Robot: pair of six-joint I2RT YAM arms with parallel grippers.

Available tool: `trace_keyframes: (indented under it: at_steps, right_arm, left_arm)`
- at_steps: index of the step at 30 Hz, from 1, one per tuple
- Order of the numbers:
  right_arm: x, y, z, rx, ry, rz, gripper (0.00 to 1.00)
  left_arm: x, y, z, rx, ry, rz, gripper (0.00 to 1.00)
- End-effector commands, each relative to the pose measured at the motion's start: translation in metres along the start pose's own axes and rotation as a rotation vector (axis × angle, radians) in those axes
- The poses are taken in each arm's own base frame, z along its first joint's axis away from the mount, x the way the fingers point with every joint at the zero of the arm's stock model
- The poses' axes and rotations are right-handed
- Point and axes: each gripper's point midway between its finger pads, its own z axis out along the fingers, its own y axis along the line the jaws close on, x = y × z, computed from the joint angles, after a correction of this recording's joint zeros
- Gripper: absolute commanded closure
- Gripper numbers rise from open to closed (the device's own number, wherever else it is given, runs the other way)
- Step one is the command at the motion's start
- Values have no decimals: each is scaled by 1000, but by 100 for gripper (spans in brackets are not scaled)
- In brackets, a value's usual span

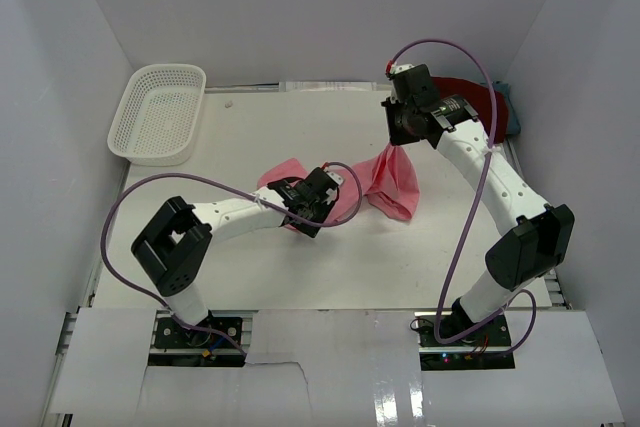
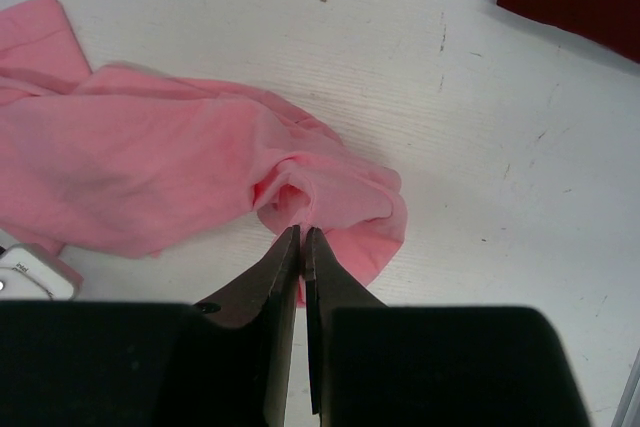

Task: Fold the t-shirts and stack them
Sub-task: Flatten out the tshirt

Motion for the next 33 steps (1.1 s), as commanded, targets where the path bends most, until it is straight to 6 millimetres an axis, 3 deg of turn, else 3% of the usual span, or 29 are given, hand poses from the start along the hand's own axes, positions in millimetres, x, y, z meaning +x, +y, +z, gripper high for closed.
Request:
trace_keyframes:
  at_steps: [1, 15, 18, 20, 21, 25, 30, 33]
  right_arm:
    - [-18, -2, -12, -13, -75, 21, 90]
    - [-13, -5, -10, -25, -73, 28, 90]
    - [-13, -7, -11, -22, -76, 30, 90]
    - [-13, -8, -11, -21, -76, 32, 90]
    - [-12, -9, -11, -20, -75, 33, 89]
    - [-12, -10, -11, -21, -74, 36, 89]
    - [-11, -9, -10, -28, -73, 37, 89]
    - [-11, -10, -10, -27, -73, 38, 89]
  left_arm:
    - [-20, -3, -3, 20, -51, -17, 48]
    - [-10, 19, 17, 19, 8, -86, 49]
    - [-6, 17, 22, 42, 29, -88, 60]
    - [-4, 14, 23, 57, 41, -91, 75]
    - [-3, 13, 23, 61, 43, -91, 76]
    - [-2, 10, 20, 80, 48, -102, 69]
    - [-1, 9, 16, 88, 45, -107, 45]
    - [3, 8, 19, 94, 58, -107, 44]
